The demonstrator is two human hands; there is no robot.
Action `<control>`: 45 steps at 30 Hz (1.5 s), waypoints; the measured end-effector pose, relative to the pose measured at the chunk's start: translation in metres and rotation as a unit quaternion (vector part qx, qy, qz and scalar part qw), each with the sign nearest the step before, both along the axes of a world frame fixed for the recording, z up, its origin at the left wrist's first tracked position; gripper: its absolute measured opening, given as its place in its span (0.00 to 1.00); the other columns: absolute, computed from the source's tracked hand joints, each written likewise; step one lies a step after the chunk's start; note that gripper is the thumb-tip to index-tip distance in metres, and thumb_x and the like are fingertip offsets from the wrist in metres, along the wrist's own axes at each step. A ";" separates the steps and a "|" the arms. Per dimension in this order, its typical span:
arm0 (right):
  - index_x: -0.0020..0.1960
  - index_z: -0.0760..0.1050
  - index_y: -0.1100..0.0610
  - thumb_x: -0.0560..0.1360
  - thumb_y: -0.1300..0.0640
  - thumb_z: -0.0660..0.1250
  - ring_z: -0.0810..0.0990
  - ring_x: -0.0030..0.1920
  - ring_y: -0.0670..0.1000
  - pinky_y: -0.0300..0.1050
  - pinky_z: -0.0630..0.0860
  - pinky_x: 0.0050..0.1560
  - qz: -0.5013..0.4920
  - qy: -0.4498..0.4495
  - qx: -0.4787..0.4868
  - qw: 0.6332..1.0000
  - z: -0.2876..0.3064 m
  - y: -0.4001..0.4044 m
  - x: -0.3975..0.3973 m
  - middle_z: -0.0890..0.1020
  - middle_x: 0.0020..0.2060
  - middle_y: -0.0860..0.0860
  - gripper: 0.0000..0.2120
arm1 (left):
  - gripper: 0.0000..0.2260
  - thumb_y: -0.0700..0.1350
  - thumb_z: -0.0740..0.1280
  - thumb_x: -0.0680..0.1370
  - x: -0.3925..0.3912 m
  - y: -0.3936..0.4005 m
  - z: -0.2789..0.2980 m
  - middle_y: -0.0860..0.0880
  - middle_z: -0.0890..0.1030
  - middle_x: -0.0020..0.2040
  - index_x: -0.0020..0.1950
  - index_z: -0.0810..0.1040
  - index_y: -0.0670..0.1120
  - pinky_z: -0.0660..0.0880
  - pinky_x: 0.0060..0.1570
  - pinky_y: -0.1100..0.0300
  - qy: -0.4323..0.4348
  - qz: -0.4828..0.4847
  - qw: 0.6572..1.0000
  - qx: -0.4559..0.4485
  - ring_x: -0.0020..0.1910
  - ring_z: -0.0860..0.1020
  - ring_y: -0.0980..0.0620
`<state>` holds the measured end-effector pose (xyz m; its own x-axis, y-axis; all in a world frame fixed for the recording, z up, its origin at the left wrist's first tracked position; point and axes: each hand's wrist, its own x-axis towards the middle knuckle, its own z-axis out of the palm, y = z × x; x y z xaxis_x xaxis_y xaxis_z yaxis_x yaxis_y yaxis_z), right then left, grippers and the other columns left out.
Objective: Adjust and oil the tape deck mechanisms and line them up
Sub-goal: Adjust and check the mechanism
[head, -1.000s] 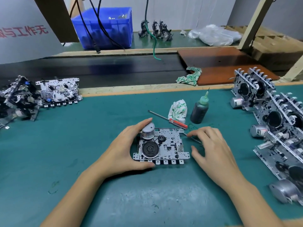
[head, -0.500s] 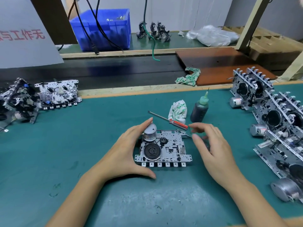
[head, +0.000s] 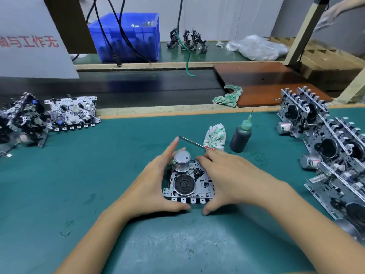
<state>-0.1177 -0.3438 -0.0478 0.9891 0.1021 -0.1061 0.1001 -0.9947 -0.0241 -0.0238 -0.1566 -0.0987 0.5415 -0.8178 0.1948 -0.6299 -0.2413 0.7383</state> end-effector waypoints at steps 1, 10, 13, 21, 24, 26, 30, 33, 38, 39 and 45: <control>0.63 0.67 0.55 0.54 0.27 0.70 0.70 0.54 0.50 0.47 0.72 0.53 0.003 0.000 0.004 1.000 0.002 -0.002 0.002 0.71 0.51 0.49 0.47 | 0.59 0.61 0.79 0.56 0.000 0.001 0.000 0.69 0.62 0.71 0.74 0.41 0.68 0.65 0.68 0.58 0.028 0.010 0.999 -0.017 0.70 0.64 0.62; 0.52 0.82 0.44 0.65 0.40 0.72 0.80 0.51 0.38 0.32 0.75 0.52 0.035 0.177 0.702 0.688 0.005 0.007 -0.006 0.83 0.49 0.38 0.17 | 0.55 0.78 0.66 0.56 -0.007 -0.004 0.018 0.34 0.76 0.54 0.59 0.72 0.29 0.70 0.55 0.53 0.499 -0.056 0.851 -0.152 0.51 0.75 0.41; 0.62 0.77 0.48 0.67 0.32 0.65 0.77 0.60 0.46 0.46 0.73 0.62 0.068 0.220 0.812 0.536 -0.004 0.022 -0.009 0.80 0.58 0.45 0.29 | 0.40 0.76 0.70 0.52 -0.008 -0.019 0.018 0.45 0.70 0.21 0.39 0.79 0.39 0.66 0.29 0.62 0.647 -0.070 0.733 -0.199 0.22 0.66 0.52; 0.26 0.76 0.41 0.67 0.37 0.64 0.74 0.30 0.40 0.39 0.69 0.36 -0.124 -0.187 0.491 0.842 -0.011 -0.007 -0.006 0.78 0.26 0.41 0.15 | 0.42 0.66 0.71 0.67 -0.007 -0.032 0.016 0.36 0.71 0.68 0.70 0.70 0.39 0.65 0.68 0.43 0.697 -0.117 0.633 -0.317 0.66 0.72 0.39; 0.31 0.74 0.49 0.69 0.34 0.59 0.74 0.31 0.46 0.47 0.71 0.35 -0.214 -0.280 0.334 0.875 -0.012 -0.032 -0.010 0.77 0.27 0.46 0.20 | 0.38 0.61 0.75 0.65 -0.001 -0.033 0.010 0.35 0.71 0.68 0.67 0.74 0.39 0.65 0.67 0.40 0.677 -0.049 0.650 -0.341 0.66 0.72 0.36; 0.36 0.70 0.48 0.69 0.35 0.60 0.73 0.35 0.43 0.42 0.66 0.33 -0.247 -0.188 0.173 0.934 -0.012 -0.039 -0.010 0.74 0.30 0.44 0.17 | 0.38 0.60 0.74 0.66 0.000 -0.037 0.009 0.33 0.70 0.68 0.68 0.73 0.37 0.66 0.66 0.39 0.689 -0.040 0.640 -0.339 0.67 0.70 0.34; 0.41 0.69 0.45 0.73 0.43 0.62 0.74 0.48 0.45 0.42 0.66 0.39 -0.253 -0.045 0.066 0.964 -0.022 -0.040 -0.007 0.74 0.38 0.42 0.07 | 0.39 0.66 0.67 0.69 0.001 -0.038 0.003 0.31 0.70 0.68 0.66 0.73 0.34 0.66 0.65 0.37 0.721 -0.019 0.619 -0.309 0.67 0.69 0.33; 0.41 0.70 0.49 0.77 0.52 0.62 0.77 0.41 0.46 0.43 0.73 0.42 -0.257 -0.051 0.249 0.932 -0.016 -0.051 -0.009 0.80 0.35 0.44 0.06 | 0.39 0.68 0.60 0.71 0.002 -0.038 0.000 0.32 0.71 0.67 0.66 0.73 0.35 0.67 0.65 0.37 0.738 -0.007 0.610 -0.289 0.66 0.71 0.33; 0.43 0.66 0.56 0.81 0.57 0.57 0.62 0.22 0.45 0.34 0.62 0.25 -0.135 0.111 0.591 0.788 -0.010 -0.031 -0.009 0.69 0.21 0.46 0.08 | 0.34 0.66 0.59 0.73 0.002 -0.038 -0.001 0.35 0.75 0.64 0.62 0.79 0.38 0.73 0.61 0.41 0.730 0.008 0.641 -0.236 0.61 0.77 0.38; 0.42 0.69 0.55 0.81 0.55 0.57 0.59 0.22 0.45 0.33 0.60 0.24 -0.122 0.129 0.599 0.781 -0.011 -0.026 -0.008 0.66 0.21 0.46 0.10 | 0.34 0.66 0.58 0.73 0.003 -0.039 -0.001 0.36 0.76 0.63 0.60 0.80 0.39 0.75 0.59 0.43 0.730 0.016 0.644 -0.229 0.60 0.78 0.39; 0.34 0.76 0.55 0.80 0.51 0.58 0.61 0.22 0.45 0.34 0.60 0.25 -0.154 0.162 0.601 0.768 -0.013 -0.018 -0.005 0.67 0.20 0.48 0.19 | 0.35 0.67 0.55 0.75 0.004 -0.039 -0.001 0.35 0.76 0.64 0.61 0.79 0.38 0.74 0.61 0.46 0.725 0.016 0.656 -0.210 0.61 0.77 0.40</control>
